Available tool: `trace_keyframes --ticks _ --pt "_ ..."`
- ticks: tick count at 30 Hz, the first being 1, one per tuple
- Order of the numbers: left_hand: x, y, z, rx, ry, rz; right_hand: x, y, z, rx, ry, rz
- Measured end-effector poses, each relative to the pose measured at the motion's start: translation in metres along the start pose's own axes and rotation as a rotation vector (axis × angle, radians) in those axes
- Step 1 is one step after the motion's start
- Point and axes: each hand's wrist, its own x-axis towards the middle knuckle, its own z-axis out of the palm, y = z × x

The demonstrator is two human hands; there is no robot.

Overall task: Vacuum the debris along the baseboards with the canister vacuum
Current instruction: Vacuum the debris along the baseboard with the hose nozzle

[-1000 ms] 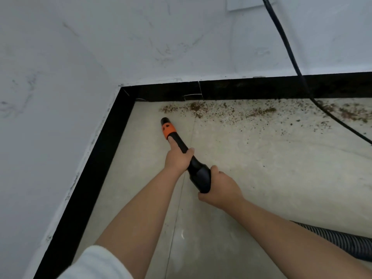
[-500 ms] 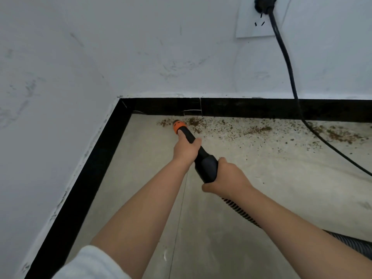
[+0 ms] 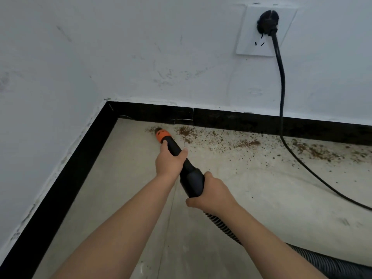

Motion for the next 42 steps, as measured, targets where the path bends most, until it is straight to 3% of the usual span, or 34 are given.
trace_keyframes --ticks 5,20,26,36,42 --pt "-0.004 0.002 -0.002 -0.045 0.001 -0.019 -0.004 -0.005 -0.011 -0.04 -0.039 -0.042" --pt "-0.038 -0.011 -0.015 -0.318 0.117 -0.32 -0.023 -0.017 -0.032 -0.217 -0.222 -0.129" --pt "-0.035 -0.028 -0.031 -0.228 0.103 -0.255 -0.026 -0.019 -0.003 -0.16 -0.209 -0.147" --pt "-0.037 0.013 -0.001 -0.228 -0.164 -0.175 -0.046 -0.01 -0.033 -0.143 -0.065 -0.028" --pt "-0.038 0.028 0.026 -0.188 -0.225 -0.198 -0.049 0.007 -0.053 -0.184 -0.017 0.03"
